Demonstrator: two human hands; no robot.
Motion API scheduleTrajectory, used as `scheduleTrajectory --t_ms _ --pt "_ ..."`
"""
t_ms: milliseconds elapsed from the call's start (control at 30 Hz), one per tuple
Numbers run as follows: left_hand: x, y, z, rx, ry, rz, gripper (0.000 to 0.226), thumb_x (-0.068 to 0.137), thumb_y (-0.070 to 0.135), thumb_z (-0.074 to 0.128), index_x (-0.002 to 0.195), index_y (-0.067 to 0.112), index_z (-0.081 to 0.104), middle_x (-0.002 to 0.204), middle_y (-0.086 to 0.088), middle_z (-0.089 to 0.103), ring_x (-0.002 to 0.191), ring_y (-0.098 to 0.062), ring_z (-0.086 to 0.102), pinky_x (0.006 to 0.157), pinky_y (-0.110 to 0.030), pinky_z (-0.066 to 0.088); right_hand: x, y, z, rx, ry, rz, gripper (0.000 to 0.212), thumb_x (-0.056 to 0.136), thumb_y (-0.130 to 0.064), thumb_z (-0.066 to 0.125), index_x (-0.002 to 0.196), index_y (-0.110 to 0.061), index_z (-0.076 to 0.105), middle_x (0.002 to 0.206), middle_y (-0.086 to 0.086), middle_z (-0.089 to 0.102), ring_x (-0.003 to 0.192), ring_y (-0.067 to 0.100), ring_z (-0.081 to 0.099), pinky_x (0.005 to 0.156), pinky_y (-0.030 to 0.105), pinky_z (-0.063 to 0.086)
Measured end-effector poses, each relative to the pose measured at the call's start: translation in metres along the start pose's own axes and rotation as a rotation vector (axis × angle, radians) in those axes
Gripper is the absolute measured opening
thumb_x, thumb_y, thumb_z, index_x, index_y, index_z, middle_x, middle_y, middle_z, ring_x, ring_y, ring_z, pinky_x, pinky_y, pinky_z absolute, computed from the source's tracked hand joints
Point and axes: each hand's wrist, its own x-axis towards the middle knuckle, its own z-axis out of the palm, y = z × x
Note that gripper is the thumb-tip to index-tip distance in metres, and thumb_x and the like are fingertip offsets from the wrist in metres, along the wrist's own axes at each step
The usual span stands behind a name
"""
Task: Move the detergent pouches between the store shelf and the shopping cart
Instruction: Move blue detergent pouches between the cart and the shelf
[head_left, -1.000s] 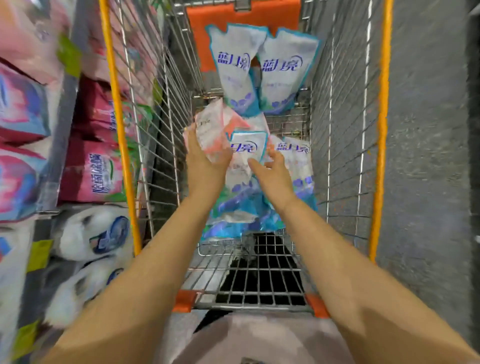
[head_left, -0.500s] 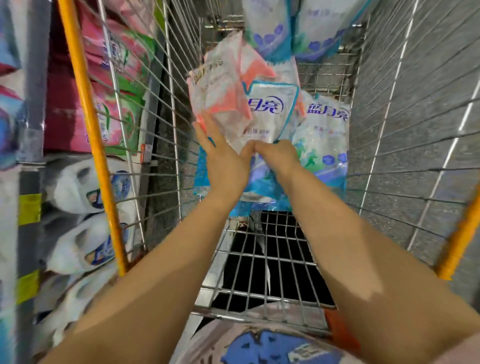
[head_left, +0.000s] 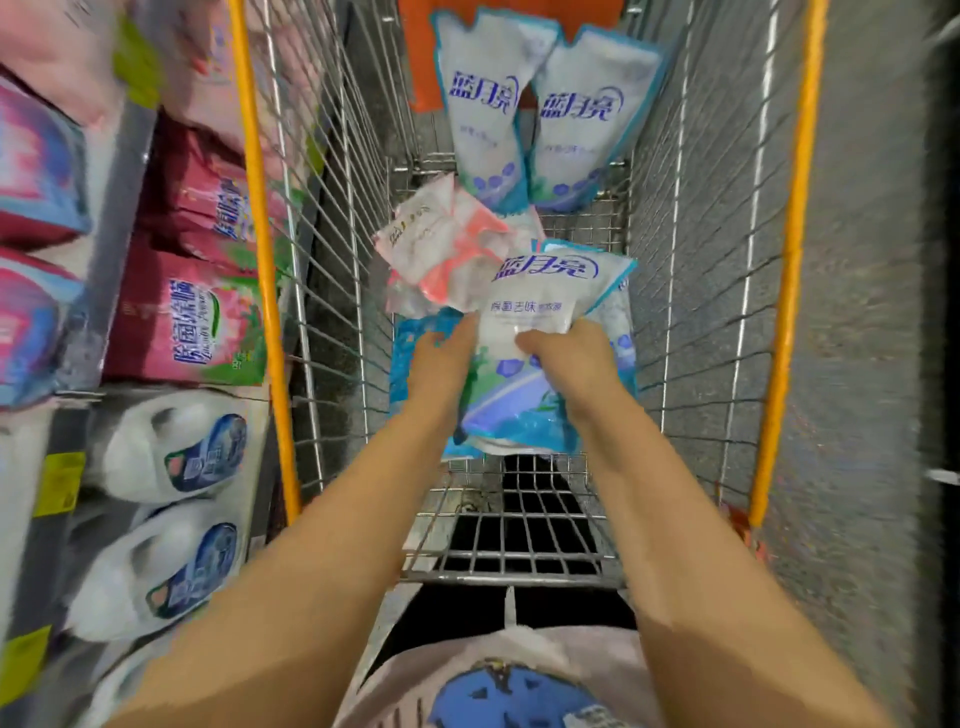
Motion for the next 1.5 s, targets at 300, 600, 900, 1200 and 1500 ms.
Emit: scheduleTrajectory --t_ms 300,600,900,1200,1500 --pt "-0.097 0.069 -0.048 -0.281 -0.389 0.425 0.046 0.088 0.044 0.056 0.122 0.013 0.060 0.107 -0.005 0.070 0.095 -0.018 0.068 0.091 -0.037 0.052 -0.122 -0.085 -0.024 0.083 0.180 -0.428 0.063 0.048 -0.041 0.060 0.103 -0.012 0.068 0.099 0.009 0.071 0.094 0.028 0.066 0.084 0.044 0.053" --pt "-0.244 0.128 -0.151 -0.480 -0.200 0.978 0.045 0.085 0.046 0.060 0.121 0.019 0.056 0.114 0.000 0.066 0.101 -0.014 0.064 0.092 -0.034 0.051 -0.283 -0.177 -0.033 0.113 0.085 -0.964 0.031 0.069 -0.023 0.073 0.097 -0.021 0.062 0.093 0.000 0.070 0.090 0.020 0.066 0.083 0.040 0.053" --pt "-0.418 0.115 -0.259 -0.628 0.310 1.430 0.031 0.085 0.035 0.060 0.114 0.032 0.051 0.109 0.003 0.067 0.096 -0.012 0.065 0.087 -0.031 0.053 -0.444 -0.231 -0.020 0.284 -0.344 -1.371 0.057 0.045 -0.047 0.071 0.096 -0.028 0.053 0.096 0.000 0.068 0.080 0.018 0.064 0.075 0.041 0.053" --pt "-0.567 0.034 -0.376 -0.583 0.776 1.556 0.049 0.074 0.044 0.067 0.115 0.020 0.055 0.107 -0.009 0.069 0.096 -0.025 0.067 0.087 -0.045 0.053 -0.608 -0.222 0.055 0.466 -0.791 -1.490 0.058 0.051 -0.033 0.083 0.095 -0.023 0.046 0.100 0.003 0.067 0.090 0.019 0.068 0.081 0.042 0.056" --pt "-0.682 -0.080 -0.527 -0.573 1.236 1.525 0.027 0.086 0.033 0.063 0.105 0.017 0.053 0.095 -0.005 0.068 0.079 -0.016 0.069 0.070 -0.030 0.057 -0.791 -0.191 0.175 0.440 -1.055 -1.688 0.066 0.067 -0.022 0.083 0.106 -0.016 0.031 0.098 -0.013 0.052 0.091 0.003 0.059 0.080 0.013 0.050"
